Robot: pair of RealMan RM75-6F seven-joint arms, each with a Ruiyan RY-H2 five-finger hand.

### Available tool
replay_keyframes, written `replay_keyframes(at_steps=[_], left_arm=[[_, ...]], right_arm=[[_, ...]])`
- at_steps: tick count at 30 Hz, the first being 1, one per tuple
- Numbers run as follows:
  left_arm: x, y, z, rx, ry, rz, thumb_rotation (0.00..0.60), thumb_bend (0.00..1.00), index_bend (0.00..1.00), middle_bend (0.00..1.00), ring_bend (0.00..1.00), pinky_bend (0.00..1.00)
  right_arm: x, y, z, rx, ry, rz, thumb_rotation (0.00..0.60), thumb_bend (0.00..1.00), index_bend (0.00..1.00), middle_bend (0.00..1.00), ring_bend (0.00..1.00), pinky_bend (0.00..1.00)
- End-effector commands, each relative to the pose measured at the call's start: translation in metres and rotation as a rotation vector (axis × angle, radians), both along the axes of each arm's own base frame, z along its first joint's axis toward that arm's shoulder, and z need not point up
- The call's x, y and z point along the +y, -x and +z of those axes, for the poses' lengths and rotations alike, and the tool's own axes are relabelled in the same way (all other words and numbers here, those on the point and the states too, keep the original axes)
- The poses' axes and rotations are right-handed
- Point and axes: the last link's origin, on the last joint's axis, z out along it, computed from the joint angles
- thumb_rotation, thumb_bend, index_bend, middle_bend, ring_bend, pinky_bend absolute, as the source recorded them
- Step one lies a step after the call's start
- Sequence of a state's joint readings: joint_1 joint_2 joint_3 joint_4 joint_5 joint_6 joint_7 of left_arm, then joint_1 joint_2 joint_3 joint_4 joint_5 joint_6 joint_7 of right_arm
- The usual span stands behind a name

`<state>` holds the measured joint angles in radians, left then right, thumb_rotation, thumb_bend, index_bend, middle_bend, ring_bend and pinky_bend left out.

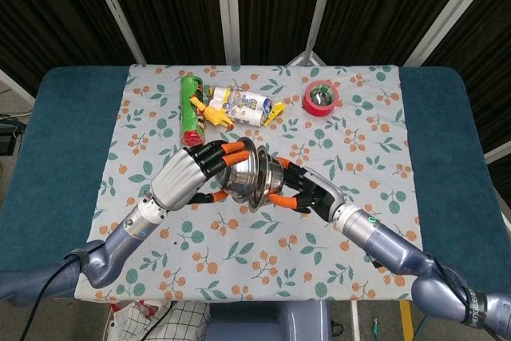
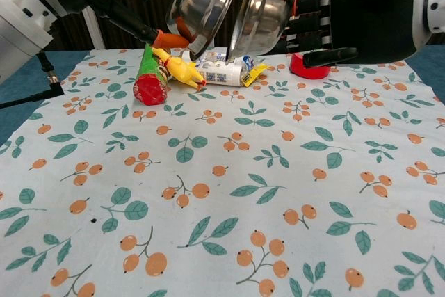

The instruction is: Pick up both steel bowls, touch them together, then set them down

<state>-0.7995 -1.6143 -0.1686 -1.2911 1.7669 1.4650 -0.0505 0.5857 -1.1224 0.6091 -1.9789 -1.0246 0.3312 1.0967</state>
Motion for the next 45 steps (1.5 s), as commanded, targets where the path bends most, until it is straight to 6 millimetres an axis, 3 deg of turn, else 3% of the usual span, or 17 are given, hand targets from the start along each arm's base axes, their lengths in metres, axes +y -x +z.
replay_keyframes(at_steps=[1, 15, 20, 26, 34, 38, 42, 45], left_arm=[[0.000, -0.001, -0.002, 0.004, 0.002, -0.003, 0.600, 0.32, 0.45, 0.60, 0.42, 0.61], [-0.007, -0.002, -0.003, -0.003, 0.013, -0.028, 0.600, 0.32, 0.45, 0.60, 0.42, 0.61], [-0.011, 0.001, 0.003, -0.006, 0.007, -0.034, 0.600, 0.32, 0.45, 0.60, 0.42, 0.61], [-0.011, 0.008, 0.013, 0.010, 0.002, -0.016, 0.600, 0.32, 0.45, 0.60, 0.42, 0.61], [-0.011, 0.034, 0.033, 0.114, -0.015, 0.082, 0.600, 0.32, 0.45, 0.60, 0.42, 0.61], [-0.011, 0.055, 0.036, 0.198, 0.015, 0.183, 0.600, 0.32, 0.44, 0.60, 0.42, 0.61], [-0.011, 0.073, 0.034, 0.278, 0.049, 0.270, 0.600, 0.32, 0.44, 0.59, 0.42, 0.61], [-0.013, 0.090, 0.031, 0.333, 0.066, 0.328, 0.600, 0.32, 0.45, 0.59, 0.42, 0.61]], right_arm=[[0.007, -0.007, -0.002, -0.004, -0.005, 0.031, 0.600, 0.48, 0.82, 0.79, 0.83, 1.00], [0.011, -0.013, -0.003, -0.006, 0.002, 0.041, 0.600, 0.48, 0.82, 0.79, 0.83, 1.00], [0.004, 0.000, 0.003, 0.011, 0.030, 0.003, 0.600, 0.48, 0.82, 0.79, 0.83, 1.00], [-0.012, 0.029, 0.014, 0.090, 0.110, -0.028, 0.600, 0.48, 0.82, 0.79, 0.83, 1.00], [-0.024, 0.090, 0.018, 0.548, 0.412, 0.235, 0.600, 0.48, 0.82, 0.79, 0.83, 1.00], [-0.030, 0.115, 0.008, 0.789, 0.608, 0.360, 0.600, 0.48, 0.82, 0.79, 0.83, 1.00], [-0.033, 0.132, -0.006, 0.988, 0.706, 0.457, 0.600, 0.48, 0.82, 0.79, 0.83, 1.00], [-0.034, 0.143, -0.016, 1.187, 0.878, 0.537, 0.600, 0.48, 0.82, 0.79, 0.83, 1.00]])
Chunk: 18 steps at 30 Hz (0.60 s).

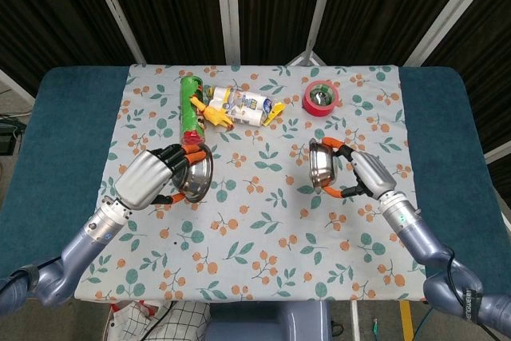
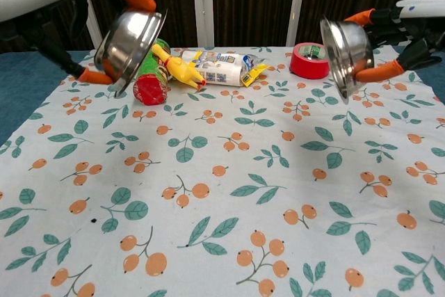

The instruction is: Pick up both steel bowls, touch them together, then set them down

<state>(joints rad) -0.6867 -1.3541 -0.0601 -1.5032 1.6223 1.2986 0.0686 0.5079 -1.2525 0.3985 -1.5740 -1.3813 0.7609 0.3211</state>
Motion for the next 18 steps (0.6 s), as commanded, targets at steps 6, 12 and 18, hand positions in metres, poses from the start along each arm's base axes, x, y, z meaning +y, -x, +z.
replay_keyframes(at_steps=[6, 12, 18], left_arm=[[-0.003, 0.040, -0.015, 0.151, 0.061, 0.135, 0.600, 0.33, 0.45, 0.59, 0.42, 0.61], [-0.005, 0.051, -0.028, 0.228, 0.080, 0.149, 0.600, 0.33, 0.45, 0.60, 0.42, 0.61], [-0.007, 0.060, -0.041, 0.306, 0.091, 0.155, 0.600, 0.33, 0.45, 0.60, 0.42, 0.61]], right_arm=[[0.011, 0.040, -0.051, 0.492, 0.316, 0.232, 0.600, 0.48, 0.82, 0.79, 0.83, 1.00], [0.020, 0.051, -0.072, 0.657, 0.276, 0.326, 0.600, 0.48, 0.82, 0.79, 0.83, 1.00], [0.030, 0.059, -0.088, 0.817, 0.224, 0.421, 0.600, 0.48, 0.82, 0.79, 0.83, 1.00]])
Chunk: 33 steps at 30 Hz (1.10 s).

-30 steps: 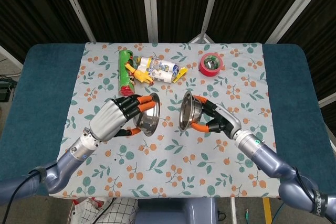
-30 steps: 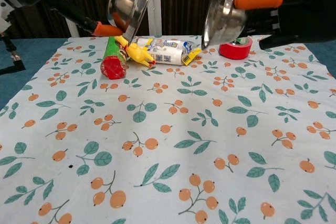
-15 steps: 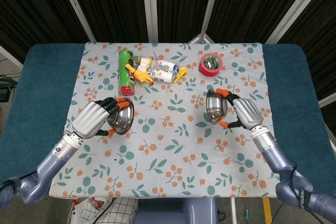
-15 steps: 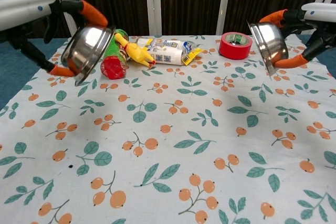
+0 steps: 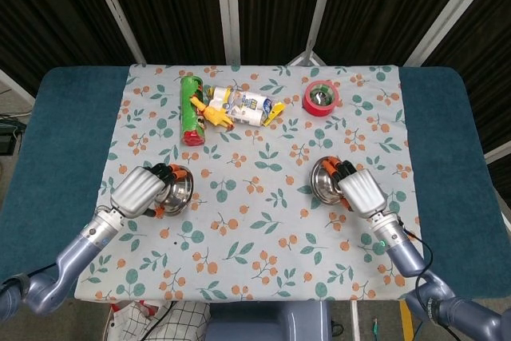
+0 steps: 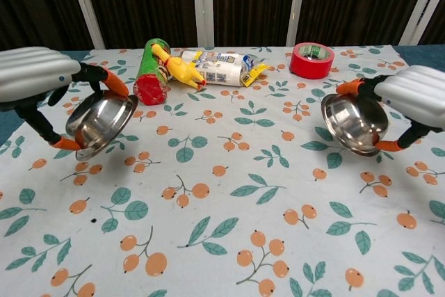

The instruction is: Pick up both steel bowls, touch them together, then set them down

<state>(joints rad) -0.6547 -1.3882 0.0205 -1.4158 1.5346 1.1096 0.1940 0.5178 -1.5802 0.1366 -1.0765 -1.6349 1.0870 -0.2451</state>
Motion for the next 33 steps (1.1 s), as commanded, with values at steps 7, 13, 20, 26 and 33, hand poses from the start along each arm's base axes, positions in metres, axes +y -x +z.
replay_keyframes(at_steps=[7, 13, 20, 26, 33], left_arm=[[0.001, 0.007, -0.014, 0.050, 0.015, 0.015, 0.600, 0.30, 0.41, 0.55, 0.42, 0.54], [0.003, 0.009, -0.021, 0.071, 0.007, 0.013, 0.600, 0.20, 0.29, 0.40, 0.32, 0.44], [0.003, 0.010, -0.025, 0.077, -0.007, 0.019, 0.542, 0.12, 0.03, 0.14, 0.11, 0.36], [0.002, 0.009, -0.027, 0.065, 0.004, 0.033, 0.519, 0.12, 0.00, 0.03, 0.02, 0.28], [-0.001, 0.003, -0.027, 0.027, 0.002, 0.021, 0.428, 0.11, 0.00, 0.01, 0.00, 0.19]], right_arm=[[0.013, -0.002, -0.013, 0.127, -0.048, 0.054, 0.600, 0.48, 0.73, 0.78, 0.82, 1.00], [0.014, -0.003, -0.012, 0.127, -0.059, 0.040, 0.600, 0.48, 0.17, 0.48, 0.62, 0.98], [0.017, -0.007, -0.010, 0.051, -0.095, -0.013, 0.512, 0.48, 0.00, 0.11, 0.28, 0.73], [0.025, -0.012, -0.012, -0.013, -0.178, -0.081, 0.435, 0.44, 0.00, 0.00, 0.11, 0.60], [0.035, -0.023, -0.013, -0.107, -0.262, -0.144, 0.350, 0.41, 0.00, 0.00, 0.07, 0.55]])
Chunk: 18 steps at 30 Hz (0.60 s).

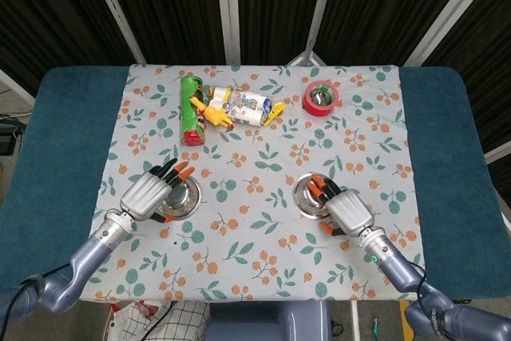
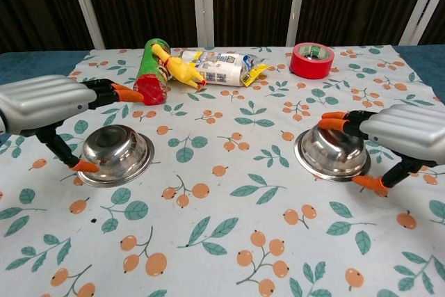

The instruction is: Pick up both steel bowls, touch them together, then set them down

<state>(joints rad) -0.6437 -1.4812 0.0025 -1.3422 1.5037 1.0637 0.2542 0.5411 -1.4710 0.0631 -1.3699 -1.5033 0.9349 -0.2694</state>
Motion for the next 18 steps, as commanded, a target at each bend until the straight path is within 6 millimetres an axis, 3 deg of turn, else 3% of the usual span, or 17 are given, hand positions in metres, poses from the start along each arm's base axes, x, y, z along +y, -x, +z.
replay_keyframes(at_steps=[1, 7, 10, 15, 18], left_arm=[[-0.002, -0.003, 0.003, -0.029, -0.006, -0.010, 0.423, 0.11, 0.00, 0.01, 0.00, 0.18], [-0.011, -0.010, 0.027, -0.151, -0.059, -0.033, 0.423, 0.11, 0.00, 0.01, 0.00, 0.15], [-0.021, -0.004, 0.044, -0.200, -0.120, -0.032, 0.424, 0.11, 0.00, 0.02, 0.00, 0.13], [-0.062, 0.026, 0.075, -0.211, -0.211, 0.037, 0.449, 0.11, 0.00, 0.01, 0.00, 0.12], [-0.098, 0.049, 0.089, -0.143, -0.254, 0.152, 0.461, 0.11, 0.00, 0.00, 0.00, 0.10]], right_arm=[[0.005, -0.007, 0.004, -0.061, -0.029, -0.031, 0.350, 0.40, 0.00, 0.00, 0.07, 0.55], [0.017, -0.023, 0.031, -0.164, 0.018, -0.005, 0.350, 0.40, 0.00, 0.00, 0.01, 0.47], [0.024, -0.026, 0.049, -0.198, 0.093, 0.027, 0.397, 0.40, 0.00, 0.00, 0.00, 0.39], [0.044, -0.009, 0.086, -0.142, 0.275, 0.037, 0.516, 0.40, 0.00, 0.00, 0.00, 0.23], [0.067, 0.017, 0.107, -0.043, 0.393, -0.057, 0.524, 0.40, 0.00, 0.00, 0.00, 0.18]])
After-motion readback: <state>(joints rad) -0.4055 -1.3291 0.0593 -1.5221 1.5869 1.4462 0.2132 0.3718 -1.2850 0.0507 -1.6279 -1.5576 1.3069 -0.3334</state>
